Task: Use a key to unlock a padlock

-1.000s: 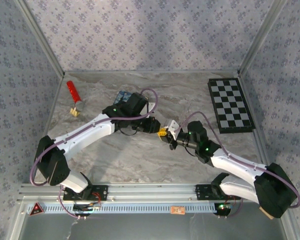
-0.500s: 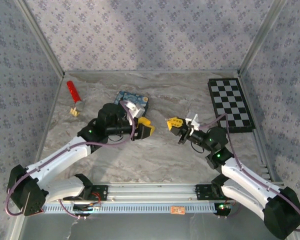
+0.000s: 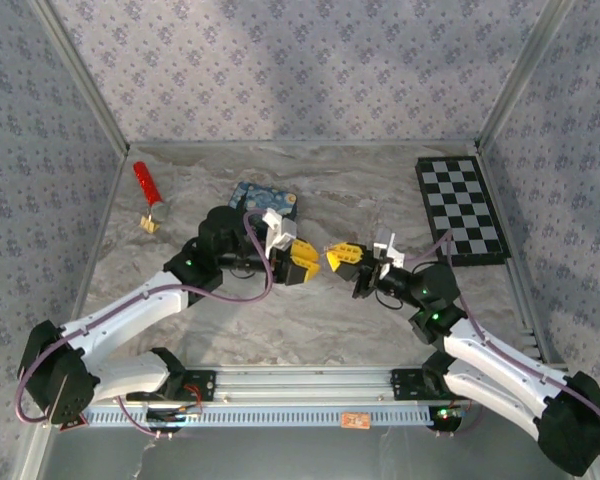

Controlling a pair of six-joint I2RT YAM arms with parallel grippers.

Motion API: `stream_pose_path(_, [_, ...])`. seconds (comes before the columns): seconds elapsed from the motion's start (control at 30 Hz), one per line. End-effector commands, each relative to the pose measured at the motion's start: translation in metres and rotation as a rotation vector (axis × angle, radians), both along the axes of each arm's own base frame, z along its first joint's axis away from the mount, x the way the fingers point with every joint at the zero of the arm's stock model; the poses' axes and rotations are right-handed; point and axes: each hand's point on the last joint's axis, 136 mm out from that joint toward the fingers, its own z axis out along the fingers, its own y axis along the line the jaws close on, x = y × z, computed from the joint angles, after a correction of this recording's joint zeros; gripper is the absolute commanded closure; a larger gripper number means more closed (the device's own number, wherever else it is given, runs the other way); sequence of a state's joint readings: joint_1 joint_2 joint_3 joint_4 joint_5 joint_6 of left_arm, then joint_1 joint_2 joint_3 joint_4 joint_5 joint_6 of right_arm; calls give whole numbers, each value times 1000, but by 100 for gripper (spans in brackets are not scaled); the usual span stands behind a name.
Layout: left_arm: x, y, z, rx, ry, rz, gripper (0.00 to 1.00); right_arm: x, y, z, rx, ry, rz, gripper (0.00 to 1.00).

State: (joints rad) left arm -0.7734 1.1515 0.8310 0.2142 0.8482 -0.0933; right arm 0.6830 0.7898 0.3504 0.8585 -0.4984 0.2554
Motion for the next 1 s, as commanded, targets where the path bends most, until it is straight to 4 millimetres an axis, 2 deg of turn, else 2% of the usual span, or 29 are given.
stream_pose_path(0.0, [-13, -6, 25, -67, -104, -78, 72, -11, 2, 23, 42, -60, 35, 100])
stream_pose_path(0.1, [-13, -8, 27, -73, -118, -84, 76, -14, 5, 22, 35, -66, 45, 100])
stream_pose_path(0.33, [-16, -9, 28, -75, -142, -97, 79, -18, 8, 18, 14, -70, 60, 100])
stream_pose_path(0.57, [-18, -6, 31, -85, -165, -97, 73, -19, 9, 11, -6, -65, 62, 100])
stream_pose_path(0.67, [-17, -5, 31, -84, -168, -82, 63, -22, 10, 12, -8, -69, 76, 100])
stream_pose_path(0.8, [-11, -3, 33, -85, -182, -35, 61, -24, 11, 10, -18, -66, 87, 100])
stream_pose_path(0.97, [-13, -1, 33, -78, -178, -50, 73, -22, 7, 9, -17, -68, 51, 100])
